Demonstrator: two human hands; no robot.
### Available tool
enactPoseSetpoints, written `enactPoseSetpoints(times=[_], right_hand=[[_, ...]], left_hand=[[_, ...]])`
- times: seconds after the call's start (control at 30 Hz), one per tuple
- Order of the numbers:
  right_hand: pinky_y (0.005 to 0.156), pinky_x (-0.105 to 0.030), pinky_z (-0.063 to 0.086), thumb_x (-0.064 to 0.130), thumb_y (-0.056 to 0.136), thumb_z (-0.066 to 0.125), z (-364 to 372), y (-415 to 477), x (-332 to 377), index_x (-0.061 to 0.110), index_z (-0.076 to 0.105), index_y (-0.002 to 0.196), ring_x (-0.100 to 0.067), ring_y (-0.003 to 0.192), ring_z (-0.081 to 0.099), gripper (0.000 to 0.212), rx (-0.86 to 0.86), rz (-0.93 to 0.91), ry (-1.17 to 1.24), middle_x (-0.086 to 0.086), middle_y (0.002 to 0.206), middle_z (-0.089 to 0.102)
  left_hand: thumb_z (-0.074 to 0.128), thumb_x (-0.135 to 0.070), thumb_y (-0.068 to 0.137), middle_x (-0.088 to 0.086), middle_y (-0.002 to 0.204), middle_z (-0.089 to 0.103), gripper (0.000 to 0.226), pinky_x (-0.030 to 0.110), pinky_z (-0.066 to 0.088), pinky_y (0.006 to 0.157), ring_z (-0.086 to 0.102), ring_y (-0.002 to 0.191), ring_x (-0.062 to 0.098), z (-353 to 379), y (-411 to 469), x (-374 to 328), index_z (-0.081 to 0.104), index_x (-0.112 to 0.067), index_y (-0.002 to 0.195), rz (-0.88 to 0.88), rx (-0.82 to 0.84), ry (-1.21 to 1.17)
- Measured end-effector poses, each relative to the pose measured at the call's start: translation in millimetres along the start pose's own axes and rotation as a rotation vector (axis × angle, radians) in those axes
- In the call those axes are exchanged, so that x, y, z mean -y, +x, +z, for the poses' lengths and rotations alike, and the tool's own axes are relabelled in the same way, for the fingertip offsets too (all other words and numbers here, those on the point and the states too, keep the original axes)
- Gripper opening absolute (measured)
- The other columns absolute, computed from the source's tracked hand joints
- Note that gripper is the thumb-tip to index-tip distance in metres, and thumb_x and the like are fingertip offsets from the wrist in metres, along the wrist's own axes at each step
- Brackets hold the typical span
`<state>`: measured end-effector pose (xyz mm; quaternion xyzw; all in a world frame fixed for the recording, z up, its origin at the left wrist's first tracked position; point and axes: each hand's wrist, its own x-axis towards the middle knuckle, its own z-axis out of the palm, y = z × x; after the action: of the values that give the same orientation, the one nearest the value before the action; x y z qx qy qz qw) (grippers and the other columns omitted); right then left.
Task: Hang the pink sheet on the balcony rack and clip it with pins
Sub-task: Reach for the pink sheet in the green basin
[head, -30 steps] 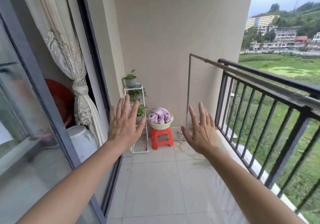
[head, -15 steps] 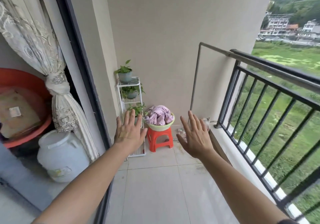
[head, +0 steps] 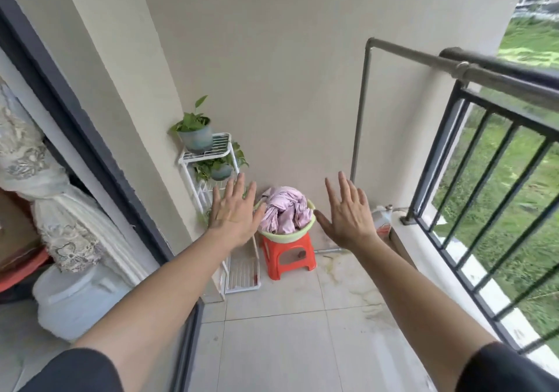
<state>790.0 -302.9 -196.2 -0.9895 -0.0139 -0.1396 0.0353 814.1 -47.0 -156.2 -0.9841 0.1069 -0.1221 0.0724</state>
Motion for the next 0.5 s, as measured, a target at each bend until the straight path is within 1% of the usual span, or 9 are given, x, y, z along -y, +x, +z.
enactPoseSetpoints(times=[0.1, 0.17, 0.23, 0.33, 0.43, 0.5], right_hand=[[0.117, -0.051, 0.024, 0.067, 0.094, 0.03, 16.1, 59.9, -7.7, 0.015, 0.011, 0.158, -0.036, 0.148, 0.024, 0.086, 0.055, 0.027, 0.04, -0.021, 0.164, 0.008], [0.117, -0.05, 0.025, 0.067, 0.094, 0.031, 31.6, 94.8, -7.4, 0.014, 0.01, 0.158, -0.036, 0.147, 0.025, 0.086, 0.059, -0.004, 0.048, -0.021, 0.164, 0.008], [0.118, -0.05, 0.023, 0.066, 0.095, 0.033, 50.2, 128.7, -5.6, 0.014, 0.011, 0.159, -0.036, 0.148, 0.025, 0.085, 0.074, -0.038, 0.051, -0.021, 0.165, 0.007], [0.12, -0.049, 0.019, 0.064, 0.096, 0.032, 86.0, 177.2, -0.8, 0.015, 0.009, 0.159, -0.034, 0.15, 0.019, 0.083, 0.124, -0.051, 0.06, -0.019, 0.165, 0.004], [0.121, -0.047, 0.017, 0.063, 0.097, 0.031, 127.2, 231.1, 2.2, 0.015, 0.009, 0.159, -0.032, 0.151, 0.017, 0.081, 0.154, -0.069, 0.049, -0.018, 0.166, 0.004], [0.12, -0.046, 0.018, 0.062, 0.098, 0.031, 157.3, 271.0, 1.3, 0.015, 0.011, 0.159, -0.031, 0.15, 0.018, 0.079, 0.185, -0.073, 0.03, -0.018, 0.165, 0.006]], left_hand=[[0.017, -0.057, 0.096, 0.011, 0.162, 0.009, 0.068, 0.053, 0.006, 0.119, 0.008, 0.149, 0.028, 14.7, 52.0, 1.7, 0.018, -0.021, 0.153, -0.043, 0.008, -0.059], [0.018, -0.057, 0.096, 0.011, 0.162, 0.008, 0.068, 0.053, 0.005, 0.118, 0.006, 0.149, 0.028, 31.4, 82.0, 5.7, 0.018, -0.021, 0.153, -0.052, 0.007, -0.084], [0.02, -0.056, 0.096, 0.011, 0.162, 0.009, 0.067, 0.053, 0.007, 0.117, 0.007, 0.149, 0.028, 52.4, 113.9, 10.9, 0.02, -0.021, 0.153, -0.047, 0.01, -0.09], [0.024, -0.056, 0.096, 0.013, 0.161, 0.013, 0.066, 0.053, 0.013, 0.116, 0.012, 0.147, 0.029, 91.4, 162.7, 19.8, 0.026, -0.019, 0.151, -0.05, 0.024, -0.145], [0.023, -0.056, 0.095, 0.013, 0.161, 0.013, 0.067, 0.053, 0.013, 0.117, 0.012, 0.147, 0.029, 137.9, 223.8, 30.7, 0.025, -0.02, 0.151, -0.046, 0.049, -0.177], [0.021, -0.056, 0.095, 0.012, 0.161, 0.014, 0.067, 0.053, 0.014, 0.117, 0.014, 0.147, 0.03, 174.4, 266.0, 39.4, 0.025, -0.02, 0.151, -0.061, 0.094, -0.212]])
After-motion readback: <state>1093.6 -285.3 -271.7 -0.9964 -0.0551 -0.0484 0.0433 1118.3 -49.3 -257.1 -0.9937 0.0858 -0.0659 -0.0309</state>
